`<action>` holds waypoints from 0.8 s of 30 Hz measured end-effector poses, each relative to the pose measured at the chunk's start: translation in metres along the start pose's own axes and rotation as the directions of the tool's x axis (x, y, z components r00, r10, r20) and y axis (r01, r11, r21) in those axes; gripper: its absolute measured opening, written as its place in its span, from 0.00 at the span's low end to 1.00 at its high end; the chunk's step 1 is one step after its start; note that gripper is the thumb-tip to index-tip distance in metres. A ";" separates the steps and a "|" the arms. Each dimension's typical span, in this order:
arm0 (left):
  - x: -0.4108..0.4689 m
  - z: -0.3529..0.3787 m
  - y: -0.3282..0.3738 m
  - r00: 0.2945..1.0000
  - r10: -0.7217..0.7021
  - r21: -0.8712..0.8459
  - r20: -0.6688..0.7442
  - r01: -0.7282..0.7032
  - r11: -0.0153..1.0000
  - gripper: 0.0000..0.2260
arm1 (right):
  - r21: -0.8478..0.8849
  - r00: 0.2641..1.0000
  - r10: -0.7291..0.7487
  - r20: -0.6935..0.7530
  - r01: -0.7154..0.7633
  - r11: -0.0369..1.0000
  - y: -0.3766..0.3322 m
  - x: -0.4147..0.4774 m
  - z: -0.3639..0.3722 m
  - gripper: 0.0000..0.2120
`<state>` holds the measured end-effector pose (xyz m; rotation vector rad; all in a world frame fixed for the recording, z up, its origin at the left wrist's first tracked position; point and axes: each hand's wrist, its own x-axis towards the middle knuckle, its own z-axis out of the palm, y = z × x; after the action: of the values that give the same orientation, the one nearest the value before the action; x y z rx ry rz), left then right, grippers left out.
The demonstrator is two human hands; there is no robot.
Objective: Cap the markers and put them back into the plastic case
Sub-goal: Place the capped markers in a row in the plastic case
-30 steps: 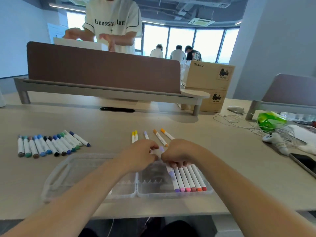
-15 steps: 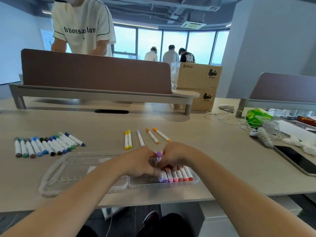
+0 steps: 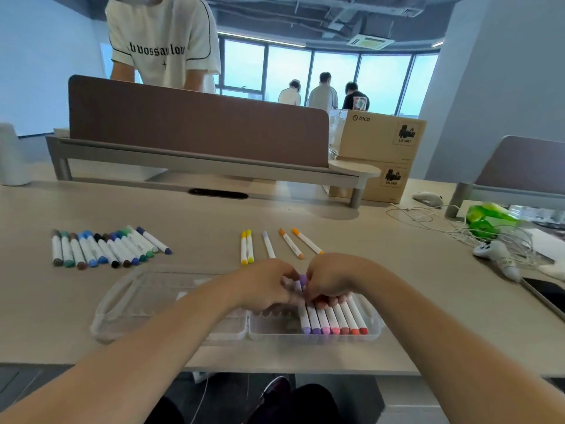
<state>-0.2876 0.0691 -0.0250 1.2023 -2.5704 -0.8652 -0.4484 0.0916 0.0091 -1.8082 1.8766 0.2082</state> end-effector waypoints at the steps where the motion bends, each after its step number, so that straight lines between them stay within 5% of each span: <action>1: 0.001 -0.003 -0.004 0.998 -0.006 -0.021 -0.056 0.005 1.000 0.19 | 0.006 1.000 -0.005 -0.022 0.005 1.000 0.000 0.002 -0.002 0.15; 5: 0.006 -0.023 -0.021 0.960 -0.007 -0.054 -0.281 -0.009 0.998 0.06 | 0.007 0.989 0.007 -0.150 -0.006 1.000 -0.006 0.025 -0.007 0.16; 9: 0.017 -0.044 -0.037 0.919 -0.081 -0.102 -0.387 0.044 0.994 0.10 | -0.050 0.945 -0.004 -0.328 -0.013 0.999 -0.019 0.060 -0.013 0.15; 17: 0.035 -0.063 -0.061 0.906 -0.140 -0.142 -0.400 0.089 0.986 0.09 | 0.085 0.921 0.084 -0.379 -0.055 0.995 -0.037 0.128 -0.026 0.19; 24: 0.030 -0.058 -0.065 0.907 -0.157 -0.136 -0.391 0.112 0.984 0.09 | -0.005 0.938 0.072 -0.340 -0.078 0.997 -0.049 0.131 -0.021 0.12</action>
<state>-0.2431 -0.0116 -0.0170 1.3723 -2.1078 -0.6878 -0.4031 -0.0386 -0.0219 -1.8803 2.1866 -0.0676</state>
